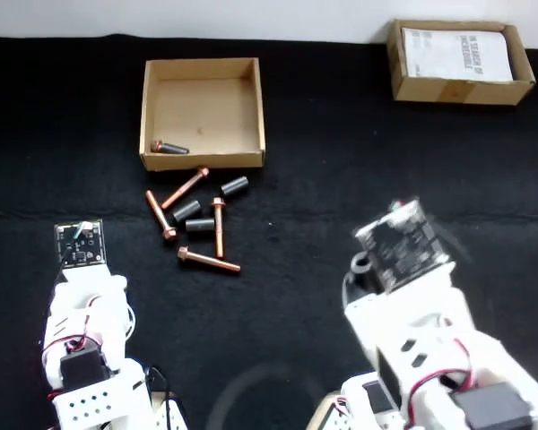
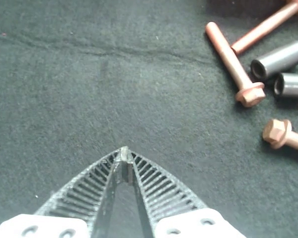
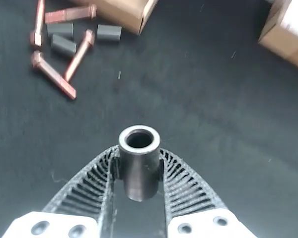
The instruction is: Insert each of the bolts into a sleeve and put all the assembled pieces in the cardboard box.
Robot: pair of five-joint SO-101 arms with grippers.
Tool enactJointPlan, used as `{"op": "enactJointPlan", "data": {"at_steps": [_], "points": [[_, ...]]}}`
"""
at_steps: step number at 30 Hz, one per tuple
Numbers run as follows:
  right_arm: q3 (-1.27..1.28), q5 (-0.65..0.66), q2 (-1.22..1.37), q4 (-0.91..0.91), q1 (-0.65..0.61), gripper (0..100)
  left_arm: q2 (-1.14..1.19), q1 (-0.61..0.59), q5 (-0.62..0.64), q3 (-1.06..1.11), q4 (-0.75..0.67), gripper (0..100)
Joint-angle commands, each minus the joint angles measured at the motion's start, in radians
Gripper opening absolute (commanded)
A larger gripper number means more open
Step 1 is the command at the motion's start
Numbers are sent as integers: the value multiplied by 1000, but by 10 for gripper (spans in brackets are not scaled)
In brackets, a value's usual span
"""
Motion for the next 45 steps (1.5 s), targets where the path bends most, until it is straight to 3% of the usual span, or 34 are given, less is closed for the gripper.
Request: {"op": "enactJointPlan", "data": {"at_steps": [1,4,9,13,22,27,32,40,45], "points": [[177,-12,-117,-24,15,7,-21,22,-5,16,5,14],[323,-69,-234,-154,15,7,-21,22,-5,16,5,14],[605,-325,-483,-518,15,7,-21,24,-5,16,5,14],[727,-345,-605,-670,19,7,-21,47,-3,16,49,14],[762,-545,-593,-691,176,7,-25,48,0,16,58,10],[842,-597,-593,-697,179,7,-25,44,2,15,-110,10],[866,-591,-593,-722,179,7,-21,56,12,-33,-163,10],[894,-589,-593,-748,179,7,-12,248,69,-243,-87,12],[931,-589,-593,-783,179,7,226,321,149,-476,-60,13]]}}
